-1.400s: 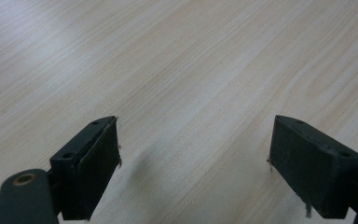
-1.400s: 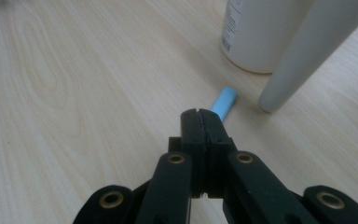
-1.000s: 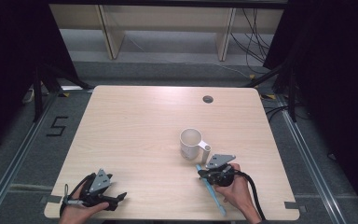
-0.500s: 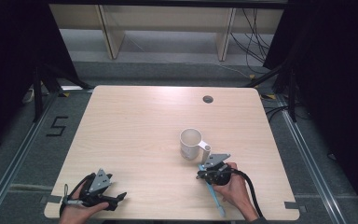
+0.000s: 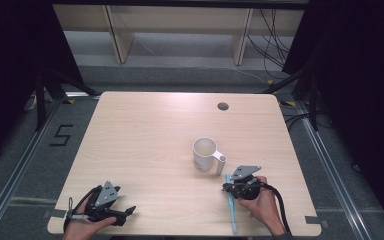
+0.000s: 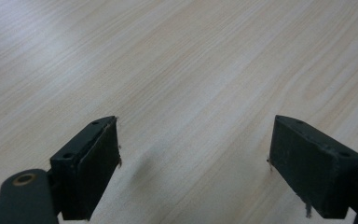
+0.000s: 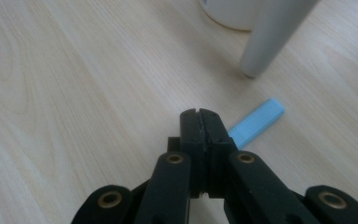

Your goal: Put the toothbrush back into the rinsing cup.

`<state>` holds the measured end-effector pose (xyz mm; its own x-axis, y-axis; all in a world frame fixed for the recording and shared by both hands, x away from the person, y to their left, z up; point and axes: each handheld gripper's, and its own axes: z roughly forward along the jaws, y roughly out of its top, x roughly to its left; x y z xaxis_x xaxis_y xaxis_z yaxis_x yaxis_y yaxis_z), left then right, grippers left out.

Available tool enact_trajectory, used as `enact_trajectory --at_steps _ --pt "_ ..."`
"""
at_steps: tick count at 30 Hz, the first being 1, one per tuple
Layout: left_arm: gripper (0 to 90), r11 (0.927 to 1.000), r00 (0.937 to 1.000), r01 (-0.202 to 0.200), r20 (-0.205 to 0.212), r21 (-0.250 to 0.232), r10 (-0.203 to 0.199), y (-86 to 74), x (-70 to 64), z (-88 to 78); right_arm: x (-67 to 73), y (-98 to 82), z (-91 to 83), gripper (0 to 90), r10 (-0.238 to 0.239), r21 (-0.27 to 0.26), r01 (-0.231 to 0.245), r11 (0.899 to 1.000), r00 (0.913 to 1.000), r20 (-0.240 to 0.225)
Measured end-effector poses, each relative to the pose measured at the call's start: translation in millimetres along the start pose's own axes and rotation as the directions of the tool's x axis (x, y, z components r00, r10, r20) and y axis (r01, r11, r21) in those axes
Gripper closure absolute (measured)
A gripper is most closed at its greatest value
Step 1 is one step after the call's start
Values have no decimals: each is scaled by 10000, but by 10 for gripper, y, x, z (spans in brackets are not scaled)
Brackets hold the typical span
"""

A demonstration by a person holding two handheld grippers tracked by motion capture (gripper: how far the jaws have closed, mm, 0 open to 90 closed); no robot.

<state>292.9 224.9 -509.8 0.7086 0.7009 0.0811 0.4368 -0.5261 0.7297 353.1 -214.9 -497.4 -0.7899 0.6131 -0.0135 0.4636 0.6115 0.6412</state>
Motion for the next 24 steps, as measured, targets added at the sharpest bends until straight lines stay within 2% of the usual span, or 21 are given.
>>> enact_trajectory --at_steps 3,6,10,11,13,14,16,19,20,21,22,23,24 --pt "153 9998 9999 162 45 -129 -161 -1 -14 -1 -28 -46 -39 896 86 30 -86 10000 10000 51" --pt "153 9999 9999 143 4 -87 -142 -2 -8 -6 -43 -84 -90 895 149 194 -151 9997 9999 76" --pt "153 9999 9999 130 36 -83 -130 1 -8 -10 -68 -159 -154 895 340 -19 -340 9994 9993 161" --pt "153 9999 9999 125 40 -82 -125 1 -8 -9 -81 -175 -187 895 349 104 -350 9993 9993 138" --pt "153 9999 10000 95 11 -52 -95 1 -10 -9 -90 -218 -206 894 474 -109 -471 9988 9985 260" --pt "153 10000 10000 76 -20 -19 -76 1 -11 -7 -108 -235 -236 894 456 57 -457 9989 9988 191" --pt "153 9999 9999 96 43 -66 -96 3 -14 -5 -128 -285 -255 895 550 -163 -546 9984 9982 233" --pt "153 10000 10000 25 -26 11 -25 4 -7 -12 -127 -334 -313 894 812 -77 -810 9967 9960 369" --pt "153 10000 10000 84 -17 -41 -84 3 -10 -9 -141 -341 -326 895 678 -11 -678 9977 9972 315" --pt "153 10000 10000 78 -38 -24 -78 3 -8 -7 -126 -355 -346 894 970 75 -973 9952 9946 377" --pt "153 10000 10000 78 -38 -24 -78 3 -8 -7 -126 -355 -346 894 970 75 -973 9952 9946 377" --pt "153 10000 10000 7 -26 24 -7 4 -4 -9 -132 -377 -363 894 772 7 -773 9970 9965 334" --pt "153 10000 10000 69 -26 -33 -69 4 -8 -8 -123 -393 -346 894 847 -191 -840 9963 9956 395"
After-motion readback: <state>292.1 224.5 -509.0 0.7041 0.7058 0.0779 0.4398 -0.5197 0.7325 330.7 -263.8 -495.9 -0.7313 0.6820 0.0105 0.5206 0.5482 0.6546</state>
